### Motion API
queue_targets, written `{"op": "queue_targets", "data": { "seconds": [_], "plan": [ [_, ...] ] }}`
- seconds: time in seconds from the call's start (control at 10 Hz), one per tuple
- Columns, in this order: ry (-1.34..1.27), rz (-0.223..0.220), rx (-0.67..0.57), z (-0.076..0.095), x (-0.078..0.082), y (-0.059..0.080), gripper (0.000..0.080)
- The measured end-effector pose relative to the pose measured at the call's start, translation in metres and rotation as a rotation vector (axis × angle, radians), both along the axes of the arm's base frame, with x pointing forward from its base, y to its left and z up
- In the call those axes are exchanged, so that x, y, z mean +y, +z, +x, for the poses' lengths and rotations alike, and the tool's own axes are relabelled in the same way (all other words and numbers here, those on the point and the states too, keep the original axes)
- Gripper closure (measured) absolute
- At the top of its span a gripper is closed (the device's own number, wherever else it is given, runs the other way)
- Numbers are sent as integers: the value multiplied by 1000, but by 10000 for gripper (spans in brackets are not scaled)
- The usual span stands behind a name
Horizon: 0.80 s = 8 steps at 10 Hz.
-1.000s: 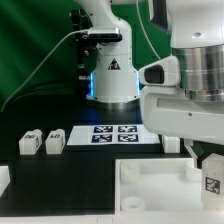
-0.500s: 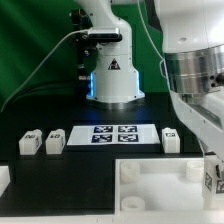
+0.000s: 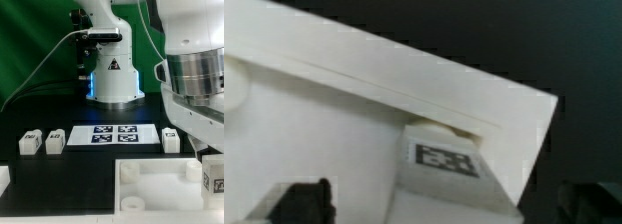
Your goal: Assemble one leg
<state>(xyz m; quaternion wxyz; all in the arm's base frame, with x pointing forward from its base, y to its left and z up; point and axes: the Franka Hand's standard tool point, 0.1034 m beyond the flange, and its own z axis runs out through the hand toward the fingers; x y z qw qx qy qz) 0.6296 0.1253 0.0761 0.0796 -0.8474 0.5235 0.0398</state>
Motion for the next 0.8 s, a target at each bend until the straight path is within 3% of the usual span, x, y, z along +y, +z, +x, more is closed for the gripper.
{"op": "queue_targets", "data": {
  "seconds": [0.4, 0.7, 0.8],
  "plan": [
    [402, -21, -65, -2, 2, -1, 151],
    [833, -72, -124, 2, -2, -1, 151],
    [816, -68, -123, 1, -1, -1, 270]
  ]
}}
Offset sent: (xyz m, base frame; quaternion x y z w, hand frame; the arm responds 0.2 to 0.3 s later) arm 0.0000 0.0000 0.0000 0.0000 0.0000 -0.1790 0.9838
